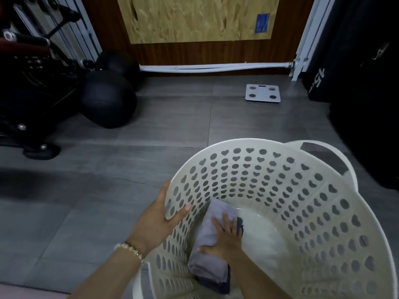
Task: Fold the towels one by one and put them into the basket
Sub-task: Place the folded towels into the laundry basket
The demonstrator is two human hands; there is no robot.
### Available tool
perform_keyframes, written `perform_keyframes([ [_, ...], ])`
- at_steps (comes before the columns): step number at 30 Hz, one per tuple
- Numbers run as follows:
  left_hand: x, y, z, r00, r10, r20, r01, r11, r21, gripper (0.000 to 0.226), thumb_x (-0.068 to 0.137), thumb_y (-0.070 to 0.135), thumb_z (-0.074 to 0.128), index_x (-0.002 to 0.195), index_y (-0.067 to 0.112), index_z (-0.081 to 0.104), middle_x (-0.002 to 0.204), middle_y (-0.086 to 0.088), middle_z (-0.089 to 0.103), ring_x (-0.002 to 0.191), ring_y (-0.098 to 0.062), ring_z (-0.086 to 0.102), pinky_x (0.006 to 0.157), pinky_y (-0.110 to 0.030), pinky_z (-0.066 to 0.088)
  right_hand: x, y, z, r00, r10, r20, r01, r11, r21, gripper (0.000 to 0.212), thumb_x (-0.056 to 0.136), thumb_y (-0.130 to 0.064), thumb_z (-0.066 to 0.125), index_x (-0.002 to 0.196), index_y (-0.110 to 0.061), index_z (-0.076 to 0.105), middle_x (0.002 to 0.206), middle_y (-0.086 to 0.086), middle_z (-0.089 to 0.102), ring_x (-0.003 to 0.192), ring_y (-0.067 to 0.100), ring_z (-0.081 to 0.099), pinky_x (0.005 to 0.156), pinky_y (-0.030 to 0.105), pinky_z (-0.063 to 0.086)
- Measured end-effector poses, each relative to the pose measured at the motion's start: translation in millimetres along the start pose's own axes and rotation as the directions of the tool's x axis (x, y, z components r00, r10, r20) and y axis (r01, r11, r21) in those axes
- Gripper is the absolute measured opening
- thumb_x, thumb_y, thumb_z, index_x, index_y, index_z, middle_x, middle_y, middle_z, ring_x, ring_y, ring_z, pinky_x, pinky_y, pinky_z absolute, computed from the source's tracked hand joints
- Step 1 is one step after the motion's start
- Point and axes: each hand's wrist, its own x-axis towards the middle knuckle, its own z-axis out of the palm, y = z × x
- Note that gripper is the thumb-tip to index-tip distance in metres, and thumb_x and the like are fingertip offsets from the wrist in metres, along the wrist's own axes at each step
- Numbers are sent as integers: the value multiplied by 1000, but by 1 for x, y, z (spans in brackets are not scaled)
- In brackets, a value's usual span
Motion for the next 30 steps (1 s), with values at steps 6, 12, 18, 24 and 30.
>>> perform_keyframes([
  [6,4,2,3,1000,11,-10,-10,999,49,68,78,61,57,133,47,20,102,25,62,90,-2,64,80,-24,53,0,6,8,999,-43,13,43,999,6,108,66,-89,-9,151,-23,-5,157,10,1,145,34,-12,111,53,11],
  [12,0,9,-6,997,-68,-45,80,938,338,80,88,62,42,149,22,11,151,-8,28,132,-31,37,108,-45,35,-108,-4,-107,957,-120,-264,121,993,-13,84,90,-53,50,152,-26,0,160,2,-9,147,24,-4,119,39,5],
  [18,-31,85,23,936,350,-40,-313,879,359,63,95,48,41,144,10,30,147,-10,36,136,-27,32,113,-40,27,-260,60,-189,664,-16,-748,145,983,108,66,82,-49,57,141,-23,40,154,2,28,141,18,27,115,33,23],
  [24,-138,173,127,749,639,173,-662,717,218,78,82,62,21,136,11,44,138,-6,48,127,-25,43,107,-34,31,-433,149,-149,507,313,-803,-26,937,349,67,82,-37,70,139,-15,42,152,0,29,137,8,30,110,23,25],
  [30,-266,199,243,670,609,425,-712,689,135,93,74,69,11,140,12,40,141,-5,46,127,-24,44,105,-31,32,-560,231,-15,450,805,-387,-277,538,797,102,68,-62,70,142,-4,31,150,15,27,140,28,27,113,32,23],
])
